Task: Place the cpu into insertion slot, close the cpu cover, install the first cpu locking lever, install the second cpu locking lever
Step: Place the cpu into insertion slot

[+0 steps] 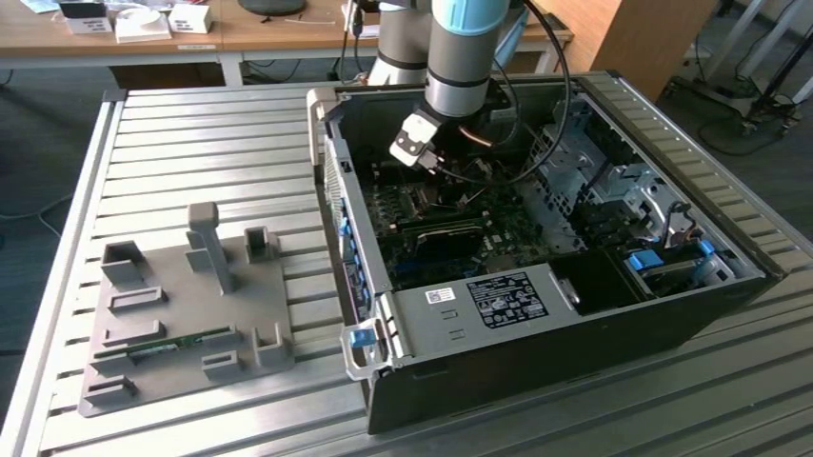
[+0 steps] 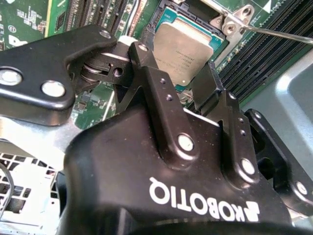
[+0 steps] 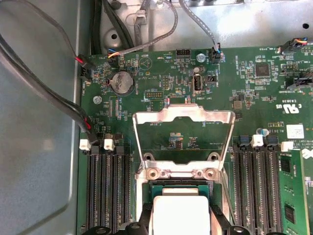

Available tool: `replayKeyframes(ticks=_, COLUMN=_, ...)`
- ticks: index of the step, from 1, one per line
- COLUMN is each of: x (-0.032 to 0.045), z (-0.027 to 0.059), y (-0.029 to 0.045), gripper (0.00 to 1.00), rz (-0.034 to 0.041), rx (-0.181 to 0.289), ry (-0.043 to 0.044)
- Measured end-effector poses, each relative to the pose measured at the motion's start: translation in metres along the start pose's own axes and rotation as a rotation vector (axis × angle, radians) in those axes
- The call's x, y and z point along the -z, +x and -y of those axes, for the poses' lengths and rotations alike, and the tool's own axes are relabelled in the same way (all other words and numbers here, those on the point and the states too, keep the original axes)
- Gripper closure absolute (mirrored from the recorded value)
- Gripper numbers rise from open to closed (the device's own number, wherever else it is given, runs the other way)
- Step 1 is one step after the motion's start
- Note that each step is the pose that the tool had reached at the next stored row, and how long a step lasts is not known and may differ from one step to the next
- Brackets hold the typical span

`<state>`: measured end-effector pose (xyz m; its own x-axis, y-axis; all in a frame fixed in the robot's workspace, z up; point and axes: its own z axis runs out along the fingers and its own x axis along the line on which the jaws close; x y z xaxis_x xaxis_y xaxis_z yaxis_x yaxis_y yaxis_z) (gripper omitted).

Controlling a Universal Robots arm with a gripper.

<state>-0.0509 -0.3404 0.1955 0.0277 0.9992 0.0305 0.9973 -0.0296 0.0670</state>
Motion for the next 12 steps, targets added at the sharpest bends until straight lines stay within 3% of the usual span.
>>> replayKeyframes(ticks=12, x=-0.0013, z=0.0001, y=0.0, gripper=0.46, rz=0.0001, rx=0.0, ry=0.0001)
